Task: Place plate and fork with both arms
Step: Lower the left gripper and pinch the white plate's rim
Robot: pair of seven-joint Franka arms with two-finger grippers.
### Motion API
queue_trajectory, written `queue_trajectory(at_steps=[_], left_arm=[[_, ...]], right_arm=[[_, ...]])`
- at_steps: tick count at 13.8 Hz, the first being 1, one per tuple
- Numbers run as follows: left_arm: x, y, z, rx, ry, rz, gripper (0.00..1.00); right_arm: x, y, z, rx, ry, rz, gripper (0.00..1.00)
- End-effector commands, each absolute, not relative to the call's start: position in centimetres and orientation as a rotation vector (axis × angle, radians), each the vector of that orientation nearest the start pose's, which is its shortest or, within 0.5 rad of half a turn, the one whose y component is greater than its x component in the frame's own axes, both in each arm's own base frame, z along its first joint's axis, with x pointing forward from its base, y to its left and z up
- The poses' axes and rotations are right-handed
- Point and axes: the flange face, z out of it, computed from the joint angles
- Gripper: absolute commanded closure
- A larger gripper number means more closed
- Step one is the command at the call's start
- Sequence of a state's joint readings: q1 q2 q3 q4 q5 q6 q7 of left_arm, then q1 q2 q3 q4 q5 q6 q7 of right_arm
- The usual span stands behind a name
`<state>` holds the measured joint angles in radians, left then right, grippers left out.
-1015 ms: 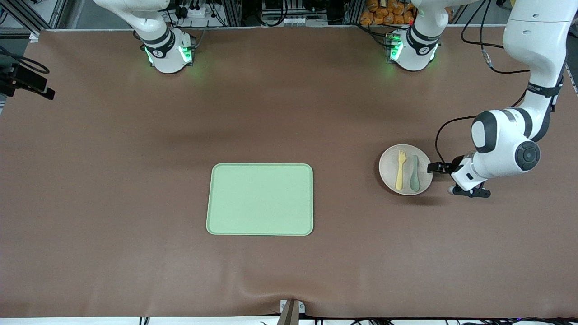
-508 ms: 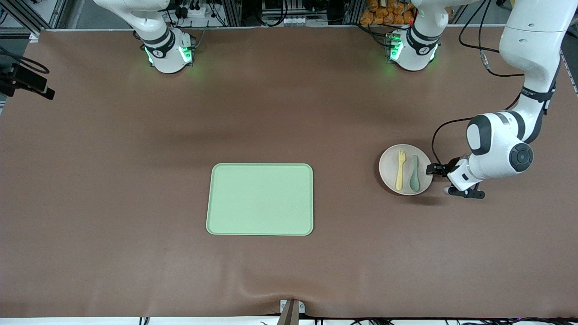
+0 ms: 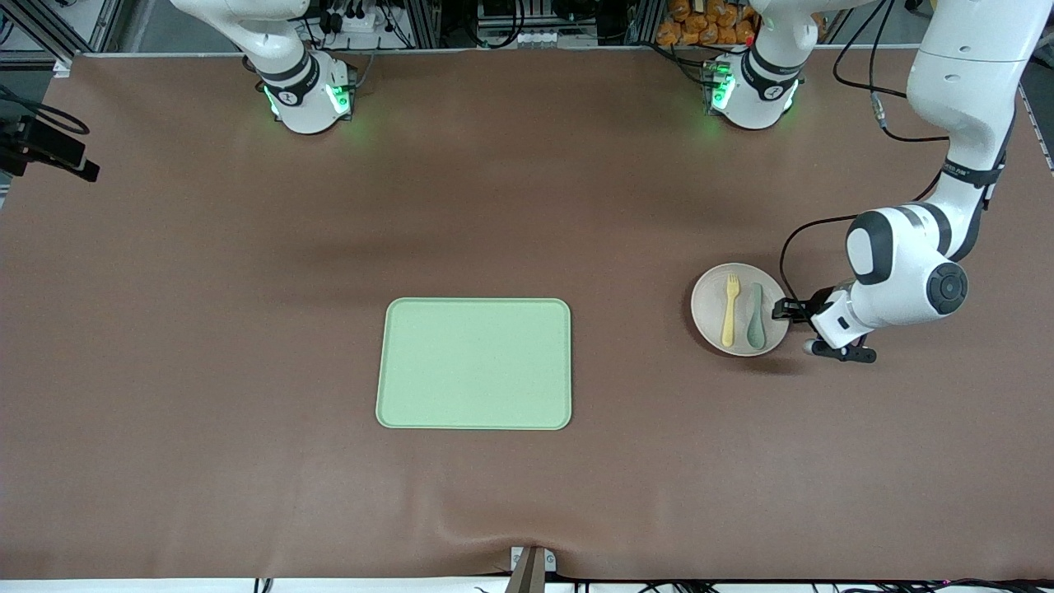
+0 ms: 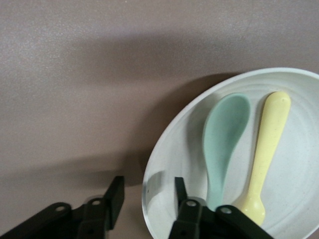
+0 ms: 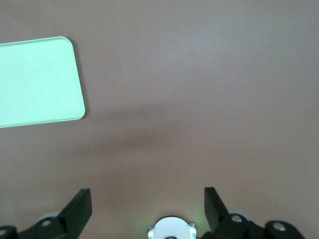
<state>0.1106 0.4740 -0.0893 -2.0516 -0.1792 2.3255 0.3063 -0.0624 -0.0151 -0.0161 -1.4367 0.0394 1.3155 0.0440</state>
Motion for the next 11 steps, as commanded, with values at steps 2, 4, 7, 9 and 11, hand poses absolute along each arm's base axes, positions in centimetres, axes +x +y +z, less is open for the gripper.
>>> queue_trajectory(at_steps=[2,4,7,9,11], left_arm=[[57.37,1.77,18.94,-3.334,0.269,0.251,0.65],[57.32,1.58,18.57,-3.336,0.271,0.261,0.65],[57.29,1.47,18.39,-3.344,0.26,0.265,0.71],[57.27,1.38,18.31,-3.346,0.26,0.268,0.74],[57.27,1.12,18.31,-3.345,0.268,0.268,0.78]], right_arm=[[51.6,-3.93,67.41,-3.082,0.205,0.162,0.0],[51.8,-4.03,67.32,-3.082,0.208,0.153,0.0],[51.94,-4.05,67.19,-3.082,0.208,0.153,0.0],[51.92,-4.04,67.18,-3.082,0.208,0.155,0.0],[51.87,-4.02,67.14,-3.08,0.208,0.162,0.0]])
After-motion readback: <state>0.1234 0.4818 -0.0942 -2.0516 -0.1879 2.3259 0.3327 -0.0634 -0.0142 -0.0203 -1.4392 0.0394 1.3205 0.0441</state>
